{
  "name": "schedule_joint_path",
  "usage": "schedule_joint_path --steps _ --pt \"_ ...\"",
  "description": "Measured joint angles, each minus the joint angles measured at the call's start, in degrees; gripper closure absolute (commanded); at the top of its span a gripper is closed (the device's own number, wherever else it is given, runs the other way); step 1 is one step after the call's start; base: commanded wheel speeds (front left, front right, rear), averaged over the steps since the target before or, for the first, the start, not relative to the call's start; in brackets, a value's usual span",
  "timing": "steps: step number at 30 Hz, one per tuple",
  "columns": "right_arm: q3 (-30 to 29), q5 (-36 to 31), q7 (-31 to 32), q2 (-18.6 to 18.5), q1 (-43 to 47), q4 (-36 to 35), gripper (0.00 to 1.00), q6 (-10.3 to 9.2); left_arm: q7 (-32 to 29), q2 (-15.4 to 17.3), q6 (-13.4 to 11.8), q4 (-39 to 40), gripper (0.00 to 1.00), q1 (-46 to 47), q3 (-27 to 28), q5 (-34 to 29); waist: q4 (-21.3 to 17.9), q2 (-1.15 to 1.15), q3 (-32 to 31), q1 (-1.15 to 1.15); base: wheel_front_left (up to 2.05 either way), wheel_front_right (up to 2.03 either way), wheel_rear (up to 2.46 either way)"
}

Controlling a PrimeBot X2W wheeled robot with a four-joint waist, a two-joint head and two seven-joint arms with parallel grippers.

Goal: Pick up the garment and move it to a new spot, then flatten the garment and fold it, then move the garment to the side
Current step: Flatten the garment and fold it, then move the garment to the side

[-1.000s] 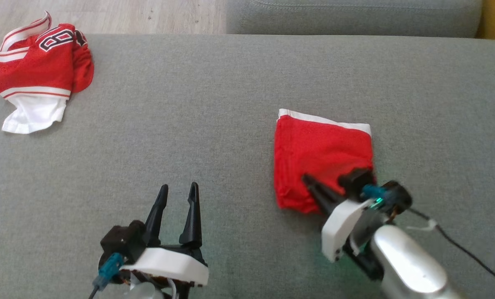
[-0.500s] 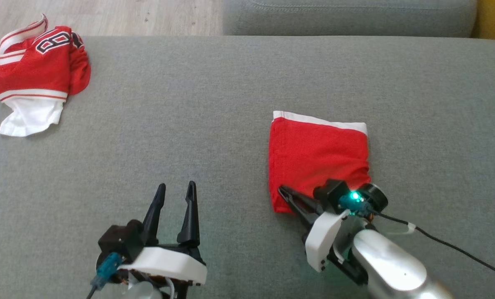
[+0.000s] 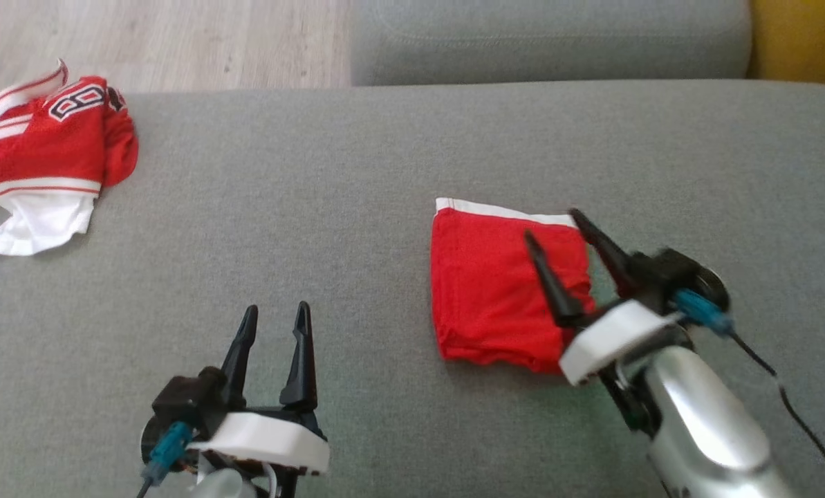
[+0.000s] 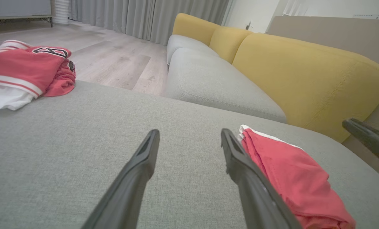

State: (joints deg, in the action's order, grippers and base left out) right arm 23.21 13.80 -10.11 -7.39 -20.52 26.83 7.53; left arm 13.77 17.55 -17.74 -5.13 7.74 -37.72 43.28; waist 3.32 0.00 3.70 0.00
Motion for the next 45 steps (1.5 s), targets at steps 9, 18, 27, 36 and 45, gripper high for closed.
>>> schedule_joint_path --steps 9,18,27,36,45 --pt "-17.38 -6.37 -0.12 3.93 14.40 -8.58 0.00 0.00 0.02 0.34 -0.92 -0.62 0.00 -0.98 0.38 -0.38 -0.52 0.00 -3.01 0.00 0.00 0.00 0.00" --pt "-18.81 -5.21 1.13 4.69 23.27 -15.26 0.00 0.00 0.43 0.91 -1.01 -2.03 0.00 -5.76 1.64 -0.42 -0.56 0.00 -4.17 0.00 0.00 0.00 0.00" --pt "-18.25 -4.71 2.15 4.70 23.57 -16.84 0.00 0.00 0.44 0.62 -0.36 -2.43 0.00 -7.09 2.74 -1.35 -0.03 0.00 -4.28 0.00 0.00 0.00 0.00" --pt "-18.20 -4.71 2.49 4.70 23.81 -16.80 0.00 0.00 0.44 0.18 0.15 -3.19 0.00 -7.09 3.15 -1.81 0.20 0.00 -4.60 0.00 0.00 0.00 0.00" --pt "-20.69 -5.50 5.91 4.72 24.28 -14.85 0.00 0.00 0.45 -0.02 0.32 -3.35 0.00 -7.10 3.18 -2.88 0.87 0.00 -4.52 0.00 0.00 0.00 0.00"
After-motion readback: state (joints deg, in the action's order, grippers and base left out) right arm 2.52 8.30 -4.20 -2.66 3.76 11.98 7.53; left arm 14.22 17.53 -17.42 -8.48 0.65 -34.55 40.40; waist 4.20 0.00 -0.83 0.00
